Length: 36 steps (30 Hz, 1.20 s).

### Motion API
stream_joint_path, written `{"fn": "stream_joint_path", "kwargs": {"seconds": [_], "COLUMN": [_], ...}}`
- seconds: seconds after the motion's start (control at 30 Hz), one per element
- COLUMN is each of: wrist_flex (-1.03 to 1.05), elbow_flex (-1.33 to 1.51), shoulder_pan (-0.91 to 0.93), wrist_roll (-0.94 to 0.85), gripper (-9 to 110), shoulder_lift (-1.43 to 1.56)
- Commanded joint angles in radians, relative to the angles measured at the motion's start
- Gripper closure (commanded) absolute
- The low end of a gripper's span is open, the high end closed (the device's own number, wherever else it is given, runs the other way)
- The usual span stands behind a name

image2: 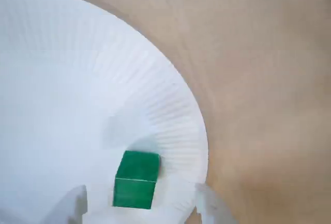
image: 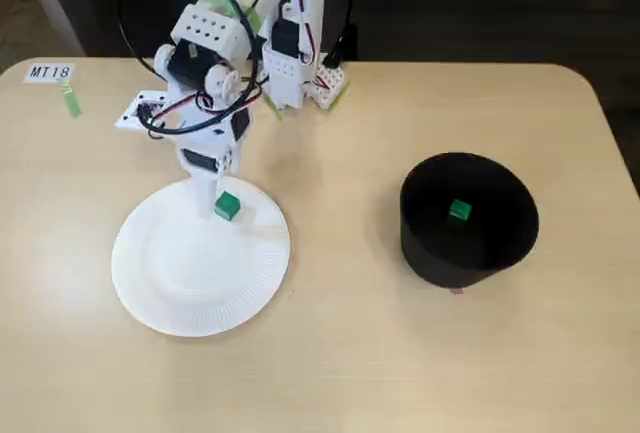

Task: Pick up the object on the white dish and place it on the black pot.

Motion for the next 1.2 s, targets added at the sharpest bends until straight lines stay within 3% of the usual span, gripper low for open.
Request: {"fn": "stream_joint_path", "kwargs": {"seconds": [0.0,0.43,0.5,0.63,0.73,0.93,1.07,1.17], "wrist_flex": [-0.034,-0.141,-0.16,-0.184,-0.189,-0.321,-0.534,-0.584], "elbow_flex": [0.002,0.094,0.1,0.101,0.104,0.158,0.276,0.278], "shoulder_pan": [-0.009,-0.032,-0.035,-0.035,-0.041,-0.072,-0.095,-0.129], "wrist_roll": [0.012,0.054,0.064,0.135,0.123,0.143,0.268,0.324], "gripper": [74,79,83,101,101,101,102,102], "shoulder_lift": [-0.002,-0.006,-0.006,-0.006,0.028,0.244,0.494,0.615]}}
